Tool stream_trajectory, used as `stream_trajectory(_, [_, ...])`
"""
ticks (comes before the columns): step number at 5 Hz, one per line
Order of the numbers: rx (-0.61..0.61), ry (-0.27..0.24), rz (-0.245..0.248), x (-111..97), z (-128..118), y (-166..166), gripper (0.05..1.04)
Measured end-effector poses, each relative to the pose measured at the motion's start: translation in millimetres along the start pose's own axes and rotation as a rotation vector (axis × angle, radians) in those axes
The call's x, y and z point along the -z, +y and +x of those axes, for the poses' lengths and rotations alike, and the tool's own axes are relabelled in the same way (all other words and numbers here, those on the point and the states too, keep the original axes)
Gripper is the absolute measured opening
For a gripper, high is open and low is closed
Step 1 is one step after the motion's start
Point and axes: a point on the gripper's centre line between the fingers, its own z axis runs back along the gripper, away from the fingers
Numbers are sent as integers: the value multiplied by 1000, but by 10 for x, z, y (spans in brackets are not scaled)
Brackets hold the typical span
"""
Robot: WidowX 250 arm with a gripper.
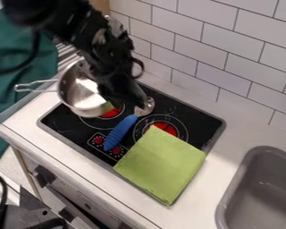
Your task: Picked up the silver pan and place it on top of the green cloth
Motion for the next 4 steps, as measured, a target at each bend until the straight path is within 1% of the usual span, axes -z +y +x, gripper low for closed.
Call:
stream_trajectory(1, [-50, 47, -3, -187, -346, -269, 60])
stream_trajectory(2, [-59, 96, 15, -238, -603, -519, 60])
stream_trajectory(3, [6, 120, 7, -168, -724, -788, 60])
stream_trajectory(4, [113, 117, -20, -48, -674, -1050, 60])
